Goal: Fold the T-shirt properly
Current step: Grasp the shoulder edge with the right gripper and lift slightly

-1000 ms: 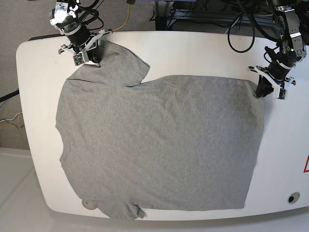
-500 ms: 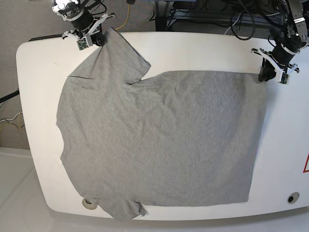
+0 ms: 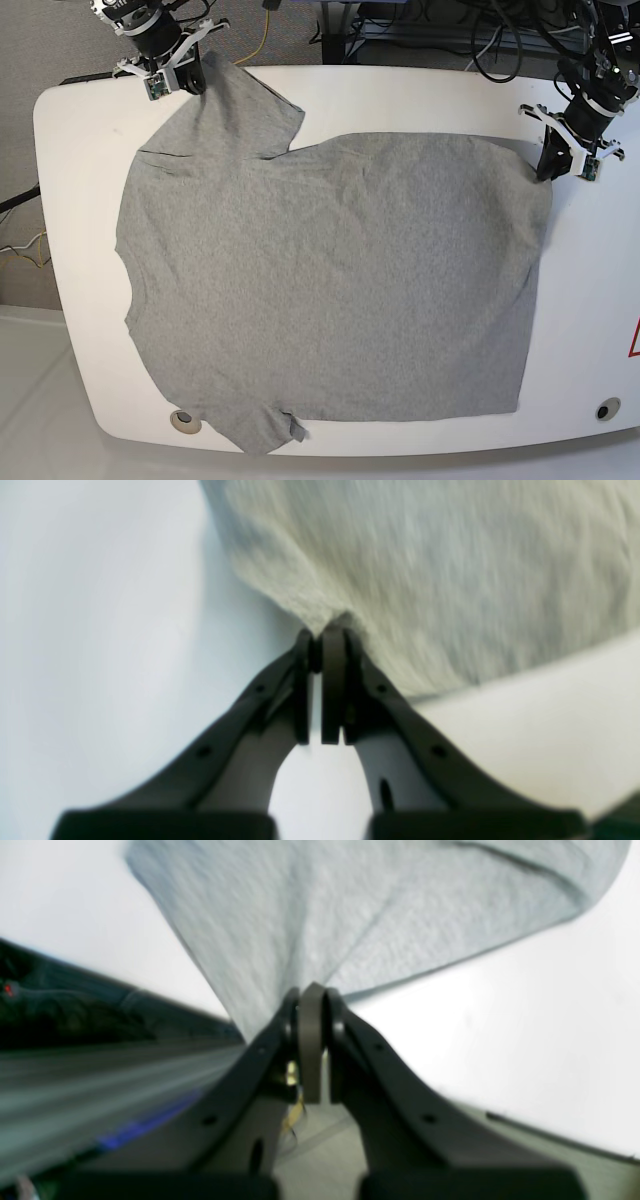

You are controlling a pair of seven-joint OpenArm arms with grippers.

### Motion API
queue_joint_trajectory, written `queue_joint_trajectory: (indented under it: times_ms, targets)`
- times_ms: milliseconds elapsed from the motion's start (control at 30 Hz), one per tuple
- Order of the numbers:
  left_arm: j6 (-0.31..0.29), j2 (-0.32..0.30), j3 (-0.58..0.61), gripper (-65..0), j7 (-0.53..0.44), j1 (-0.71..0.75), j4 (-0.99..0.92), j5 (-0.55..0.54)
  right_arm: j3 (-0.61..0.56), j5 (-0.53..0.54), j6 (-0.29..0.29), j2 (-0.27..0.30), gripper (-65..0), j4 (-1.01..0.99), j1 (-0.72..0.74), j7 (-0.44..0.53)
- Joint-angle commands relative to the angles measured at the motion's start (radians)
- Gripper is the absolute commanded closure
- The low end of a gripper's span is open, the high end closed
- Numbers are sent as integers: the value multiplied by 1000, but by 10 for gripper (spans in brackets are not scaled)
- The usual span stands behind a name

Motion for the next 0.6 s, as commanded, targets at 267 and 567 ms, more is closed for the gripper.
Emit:
queue_joint_trajectory:
  times_ms: [267, 567]
  targets:
    - [-23, 17, -9, 0, -5, -122, -20, -23, 0, 14, -13, 12, 0, -27, 215, 59]
    - [-10, 12, 22, 0, 0, -171, -20, -18, 1, -17, -12, 16, 0, -59, 300, 47]
